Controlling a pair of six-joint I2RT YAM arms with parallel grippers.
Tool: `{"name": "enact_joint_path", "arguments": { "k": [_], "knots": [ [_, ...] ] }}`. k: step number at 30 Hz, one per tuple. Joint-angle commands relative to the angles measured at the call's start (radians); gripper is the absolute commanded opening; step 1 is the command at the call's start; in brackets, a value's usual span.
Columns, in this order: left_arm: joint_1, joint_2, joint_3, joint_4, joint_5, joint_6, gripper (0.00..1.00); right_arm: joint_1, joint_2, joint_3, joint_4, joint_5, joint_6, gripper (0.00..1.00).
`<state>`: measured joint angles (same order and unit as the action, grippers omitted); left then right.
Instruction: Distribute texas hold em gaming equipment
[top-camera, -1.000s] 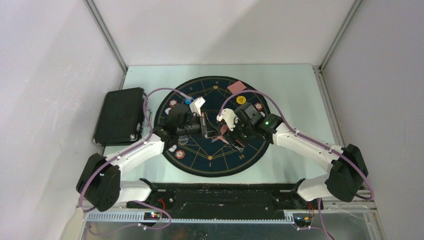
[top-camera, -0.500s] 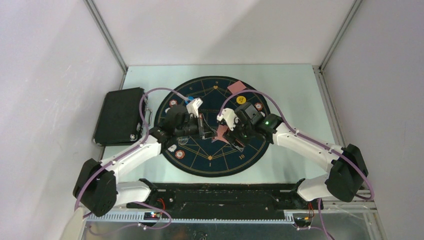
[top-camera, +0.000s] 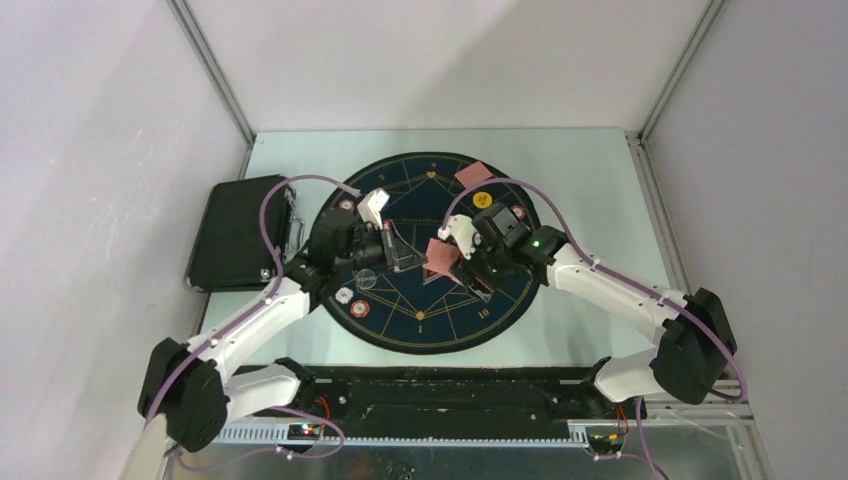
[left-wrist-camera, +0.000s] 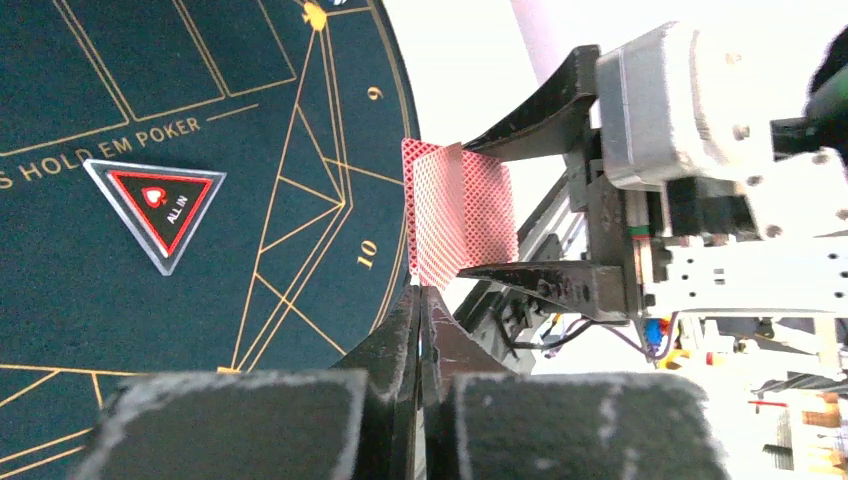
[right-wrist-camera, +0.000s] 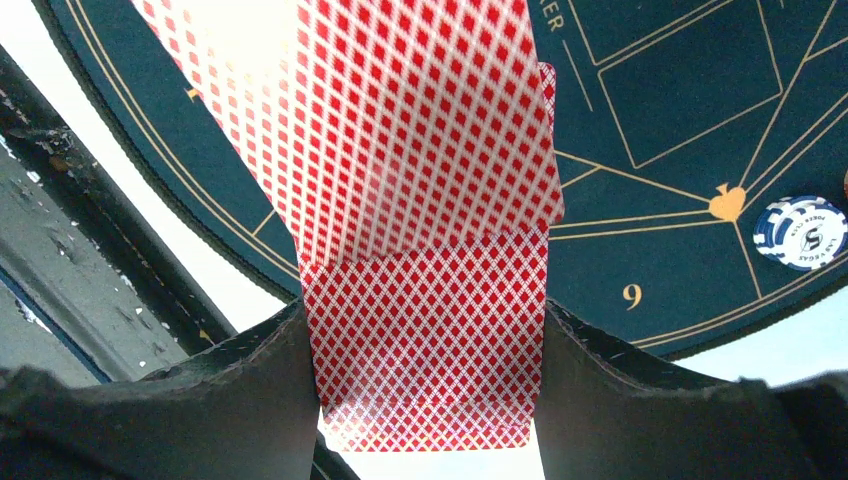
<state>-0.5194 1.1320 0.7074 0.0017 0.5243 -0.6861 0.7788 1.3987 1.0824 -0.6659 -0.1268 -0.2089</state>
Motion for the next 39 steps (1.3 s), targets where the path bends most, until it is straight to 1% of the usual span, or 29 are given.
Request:
{"name": "enact_joint_path", "arguments": {
  "k": [1,5,11,14,17,18,22,25,28,33,36,39],
  "knots": [
    [0.036,-0.065,-0.035,0.086,0.05,-0.059,0.0,-0.013,-0.011,0.018,0.035,0.016,0.024,0.0],
    [0.067,-0.068,-0.061,0.127,0.093,-0.112,0.0,-0.02,-0.018,0.018,0.043,0.018,0.034,0.0],
    [0.099,-0.04,-0.124,0.315,0.175,-0.273,0.0,-0.038,-0.026,0.018,0.054,0.03,0.058,0.0],
    [0.105,-0.047,-0.138,0.366,0.164,-0.323,0.0,-0.053,-0.028,0.017,0.06,0.034,0.075,0.0],
    [0.12,-0.056,-0.165,0.486,0.163,-0.395,0.0,-0.065,-0.031,0.018,0.064,0.033,0.086,0.0],
    [0.125,-0.054,-0.176,0.511,0.165,-0.434,0.0,-0.067,-0.032,0.019,0.066,0.035,0.089,0.0],
    [0.135,-0.033,-0.193,0.606,0.166,-0.513,0.0,-0.081,-0.037,0.019,0.074,0.056,0.11,0.0],
    [0.146,-0.014,-0.215,0.705,0.165,-0.58,0.0,-0.099,-0.043,0.018,0.079,0.065,0.138,0.0],
    [0.155,0.017,-0.213,0.718,0.144,-0.593,0.0,-0.113,-0.054,0.019,0.082,0.093,0.158,0.0],
    [0.175,0.088,-0.204,0.856,0.124,-0.665,0.0,-0.162,-0.078,0.018,0.08,0.164,0.203,0.0],
    [0.19,0.119,-0.179,0.867,0.104,-0.667,0.0,-0.182,-0.087,0.018,0.079,0.193,0.233,0.0],
    [0.198,0.161,-0.148,0.877,0.056,-0.662,0.0,-0.201,-0.093,0.018,0.069,0.255,0.255,0.0]
  ]
}}
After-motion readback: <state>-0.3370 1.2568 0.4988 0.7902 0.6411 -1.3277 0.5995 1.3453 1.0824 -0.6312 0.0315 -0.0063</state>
